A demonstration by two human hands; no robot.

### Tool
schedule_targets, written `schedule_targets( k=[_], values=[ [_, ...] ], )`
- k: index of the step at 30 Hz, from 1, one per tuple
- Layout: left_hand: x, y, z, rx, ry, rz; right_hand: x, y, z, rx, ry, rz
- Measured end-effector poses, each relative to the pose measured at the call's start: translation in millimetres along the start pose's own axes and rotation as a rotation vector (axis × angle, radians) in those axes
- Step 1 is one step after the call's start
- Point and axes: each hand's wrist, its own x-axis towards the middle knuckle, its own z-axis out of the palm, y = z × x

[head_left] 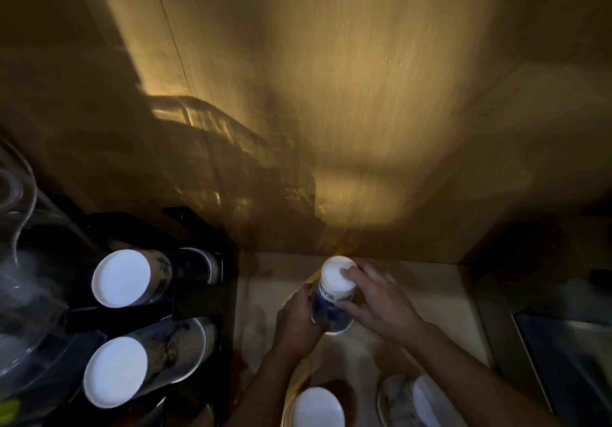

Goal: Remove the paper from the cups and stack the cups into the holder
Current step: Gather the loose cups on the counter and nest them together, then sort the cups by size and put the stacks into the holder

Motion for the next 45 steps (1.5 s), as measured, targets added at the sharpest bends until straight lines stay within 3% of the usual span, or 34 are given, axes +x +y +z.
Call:
schedule_targets(
  k=[6,13,17,19,22,26,28,35,40,45],
  values=[
    [-17,11,-20,-0.029,0.043,-0.13,-6,-13,-23,-0.184,-0.04,0.022],
    [-54,17,-44,-0.197,0.133,-0.176,-35,-68,-33,0.119,0.09,0.03],
    [-83,8,-43,-0.264,0.151,-0.242,-57,-80,-19,0.443,-0.117,0.325],
    [-99,-2,-40,-0.267,0.143,-0.308,-70,-80,-9,0.475,-0.237,0.462],
    [-125,-15,-34,-0.193,0.005,-0.433,-90,-81,8,0.589,-0.38,0.687],
    [-152,-20,-30,-0.349,-0.202,-0.645,-110,-80,21,0.807,-0.554,0.892],
    [-158,-23,-29,-0.377,-0.272,-0.638,-116,-79,23,0.908,-0.596,0.862],
    [-172,-32,-26,-0.59,-0.272,-0.416,-137,-75,28,1.013,-0.58,0.632],
    [-179,-31,-26,-0.704,-0.195,-0.342,-145,-81,45,1.064,-0.409,0.418],
    [-178,-12,-36,-0.638,-0.059,-0.103,-136,-88,40,0.932,-0.252,0.298]
  ],
)
